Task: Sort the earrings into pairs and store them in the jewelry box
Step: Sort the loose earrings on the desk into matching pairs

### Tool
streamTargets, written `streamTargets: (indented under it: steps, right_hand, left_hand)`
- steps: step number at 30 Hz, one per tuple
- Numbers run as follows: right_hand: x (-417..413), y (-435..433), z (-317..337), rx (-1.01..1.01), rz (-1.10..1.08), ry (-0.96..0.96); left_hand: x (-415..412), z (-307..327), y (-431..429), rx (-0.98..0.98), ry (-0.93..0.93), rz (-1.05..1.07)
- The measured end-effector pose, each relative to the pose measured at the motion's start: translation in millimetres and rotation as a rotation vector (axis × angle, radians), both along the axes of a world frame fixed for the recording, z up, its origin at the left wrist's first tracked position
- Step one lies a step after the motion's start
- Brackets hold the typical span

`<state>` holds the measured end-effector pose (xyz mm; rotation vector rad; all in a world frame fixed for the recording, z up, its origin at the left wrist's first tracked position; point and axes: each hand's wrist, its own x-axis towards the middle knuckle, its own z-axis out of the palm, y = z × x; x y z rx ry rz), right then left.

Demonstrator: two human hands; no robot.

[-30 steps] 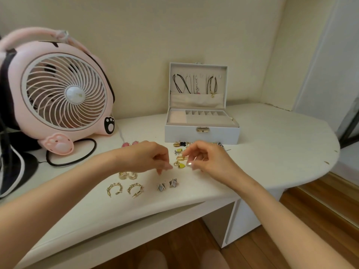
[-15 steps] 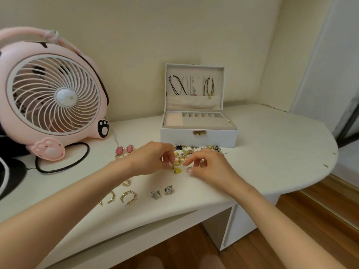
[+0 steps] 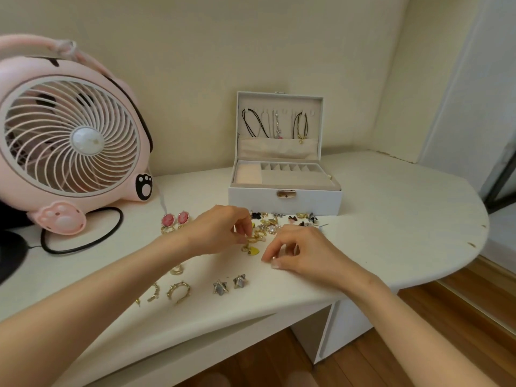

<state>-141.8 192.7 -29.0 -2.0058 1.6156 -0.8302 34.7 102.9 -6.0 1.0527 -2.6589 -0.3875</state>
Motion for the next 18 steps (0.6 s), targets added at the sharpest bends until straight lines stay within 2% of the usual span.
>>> streamTargets:
  steps: [4, 9, 16, 18]
  right_hand:
    - [4.7, 9.3, 1.1, 0.065, 0.111, -0.073]
    - [11.5, 14.8, 1.6, 0.094, 0.158, -0.071]
    - [13.7, 17.3, 2.2, 0.079, 0.175, -0.056]
    - [5.9, 12.8, 2.9, 0.003, 0.081, -0.099]
  left_hand:
    - [-3.2, 0.3, 0.4, -0.019, 0.002, -0.019]
    - [-4.2, -0.6, -0.2, -0.023, -0.001, -0.018]
    - [-1.9, 0.6, 4.0, -0.025, -0.005, -0.023]
    - [-1.2, 1.0, 5.7, -0.018, -0.003, -0.028]
